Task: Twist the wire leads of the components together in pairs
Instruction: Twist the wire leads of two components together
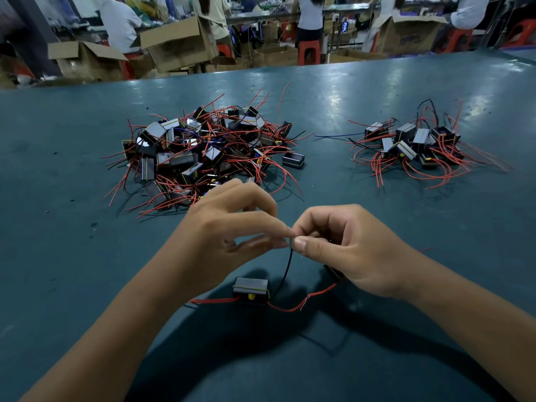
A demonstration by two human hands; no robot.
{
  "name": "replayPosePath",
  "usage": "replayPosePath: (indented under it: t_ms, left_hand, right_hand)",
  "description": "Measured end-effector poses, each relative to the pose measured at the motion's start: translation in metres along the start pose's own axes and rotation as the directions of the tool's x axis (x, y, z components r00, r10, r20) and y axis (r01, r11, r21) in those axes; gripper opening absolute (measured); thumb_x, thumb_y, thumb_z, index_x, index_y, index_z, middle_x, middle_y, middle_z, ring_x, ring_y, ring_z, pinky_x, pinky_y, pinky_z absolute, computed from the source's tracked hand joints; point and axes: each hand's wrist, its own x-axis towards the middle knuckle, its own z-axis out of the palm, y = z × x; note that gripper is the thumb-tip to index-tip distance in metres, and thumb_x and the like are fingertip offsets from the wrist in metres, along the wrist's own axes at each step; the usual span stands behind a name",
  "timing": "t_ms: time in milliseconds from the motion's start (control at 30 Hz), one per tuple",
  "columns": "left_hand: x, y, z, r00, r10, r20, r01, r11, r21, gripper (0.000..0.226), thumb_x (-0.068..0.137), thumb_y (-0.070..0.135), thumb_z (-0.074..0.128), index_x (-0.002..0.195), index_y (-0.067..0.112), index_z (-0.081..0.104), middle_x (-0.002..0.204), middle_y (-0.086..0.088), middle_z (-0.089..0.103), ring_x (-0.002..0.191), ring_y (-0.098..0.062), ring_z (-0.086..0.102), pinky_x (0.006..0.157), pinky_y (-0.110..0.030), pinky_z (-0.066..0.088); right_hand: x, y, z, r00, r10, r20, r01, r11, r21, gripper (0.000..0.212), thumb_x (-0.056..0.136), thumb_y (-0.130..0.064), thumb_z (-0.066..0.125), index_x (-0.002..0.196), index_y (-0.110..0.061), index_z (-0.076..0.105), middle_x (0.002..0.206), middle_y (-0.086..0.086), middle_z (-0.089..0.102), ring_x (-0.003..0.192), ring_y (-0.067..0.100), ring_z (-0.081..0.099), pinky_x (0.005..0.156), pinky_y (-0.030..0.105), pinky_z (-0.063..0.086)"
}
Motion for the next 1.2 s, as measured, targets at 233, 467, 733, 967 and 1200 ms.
replayPosePath:
  t_ms: [233,467,733,967,1200]
  left_hand:
    - [0.001,0.0,0.001,0.999,0.032,0.014,-0.032,0.999,0.021,0.012,0.091,0.021,0.07,0.089,0.013,0.079,0.087,0.0,0.059,0.078,-0.017,0.053,0.071,-0.032,0.043]
    - [-0.001,0.005,0.002,0.98,-0.175,0.095,0.19,0.962,-0.194,0.009,0.09,0.024,0.071,0.084,0.016,0.074,0.081,0.003,0.061,0.076,-0.012,0.057,0.069,-0.026,0.043]
    - [0.003,0.016,0.016,0.562,-0.618,0.55,0.757,0.115,-0.644,0.016,0.074,0.019,0.064,0.059,0.019,0.069,0.054,0.006,0.043,0.05,-0.009,0.029,0.049,-0.021,0.023]
    - [-0.003,-0.003,-0.004,0.954,-0.3,-0.004,0.28,0.897,-0.342,0.013,0.083,0.011,0.074,0.09,0.022,0.075,0.081,0.001,0.06,0.067,-0.016,0.052,0.061,-0.027,0.04]
    - [-0.003,-0.001,0.006,0.996,-0.064,-0.067,0.06,0.996,-0.061,0.012,0.085,0.019,0.078,0.094,0.012,0.079,0.082,-0.001,0.059,0.072,-0.016,0.058,0.063,-0.03,0.047]
  right_hand:
    - [-0.001,-0.001,-0.001,1.0,-0.003,0.022,0.003,1.0,0.028,0.01,0.093,-0.013,0.065,0.083,-0.014,0.065,0.062,-0.006,0.04,0.056,0.007,0.031,0.051,0.018,0.028]
    - [-0.003,0.002,0.002,0.994,-0.093,-0.052,0.086,0.989,-0.116,0.009,0.091,-0.02,0.065,0.083,-0.016,0.063,0.057,-0.013,0.038,0.053,0.003,0.031,0.05,0.016,0.03]
    - [-0.003,0.001,0.006,0.983,-0.161,-0.082,0.134,0.953,-0.272,0.01,0.091,-0.018,0.065,0.081,-0.018,0.063,0.055,-0.014,0.04,0.05,0.004,0.033,0.051,0.011,0.029]
    - [0.0,0.003,0.0,0.995,-0.007,-0.104,0.002,0.999,-0.049,0.014,0.093,-0.012,0.066,0.08,-0.016,0.063,0.059,-0.013,0.039,0.054,0.003,0.033,0.052,0.014,0.032]
    - [0.0,0.0,0.0,1.0,0.0,-0.03,-0.001,1.0,-0.009,0.011,0.094,-0.011,0.064,0.083,-0.009,0.064,0.061,-0.009,0.041,0.056,0.005,0.034,0.053,0.015,0.032]
